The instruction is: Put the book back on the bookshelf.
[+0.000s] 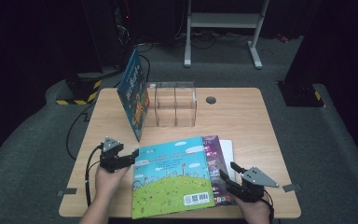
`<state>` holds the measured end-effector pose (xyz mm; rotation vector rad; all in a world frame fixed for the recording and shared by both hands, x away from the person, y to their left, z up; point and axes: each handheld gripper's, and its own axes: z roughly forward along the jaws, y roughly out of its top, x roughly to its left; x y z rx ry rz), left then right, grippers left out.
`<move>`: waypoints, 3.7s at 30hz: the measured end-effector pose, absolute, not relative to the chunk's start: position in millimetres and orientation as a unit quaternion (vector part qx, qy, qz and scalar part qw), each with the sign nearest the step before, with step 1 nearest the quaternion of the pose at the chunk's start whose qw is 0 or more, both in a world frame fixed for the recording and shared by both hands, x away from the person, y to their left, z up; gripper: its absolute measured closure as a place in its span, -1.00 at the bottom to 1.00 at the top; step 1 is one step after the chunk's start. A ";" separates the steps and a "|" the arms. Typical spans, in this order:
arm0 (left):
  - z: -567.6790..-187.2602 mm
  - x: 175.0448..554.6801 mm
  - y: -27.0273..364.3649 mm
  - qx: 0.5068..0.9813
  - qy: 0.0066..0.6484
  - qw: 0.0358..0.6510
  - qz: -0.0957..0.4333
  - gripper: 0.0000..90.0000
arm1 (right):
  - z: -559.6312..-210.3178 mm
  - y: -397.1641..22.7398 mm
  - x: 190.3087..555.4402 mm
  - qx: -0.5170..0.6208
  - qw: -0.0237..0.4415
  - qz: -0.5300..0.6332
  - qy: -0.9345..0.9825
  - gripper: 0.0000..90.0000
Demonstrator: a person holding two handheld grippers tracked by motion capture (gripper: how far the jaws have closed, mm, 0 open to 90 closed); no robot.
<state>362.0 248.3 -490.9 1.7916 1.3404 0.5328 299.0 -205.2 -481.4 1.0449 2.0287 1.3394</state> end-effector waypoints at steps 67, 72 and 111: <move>-521.4 316.9 173.4 0.750 0.504 0.422 0.068 -0.70 | -478.1 -184.3 312.0 0.405 0.162 0.437 0.787 -0.51; -521.2 325.1 167.6 0.754 0.497 0.426 0.060 -0.70 | -476.6 -191.1 316.4 0.418 0.146 0.441 0.781 -0.53; -526.6 322.8 173.5 0.750 0.483 0.447 0.069 -0.68 | -475.4 -175.9 323.1 0.467 0.095 0.413 0.776 -0.47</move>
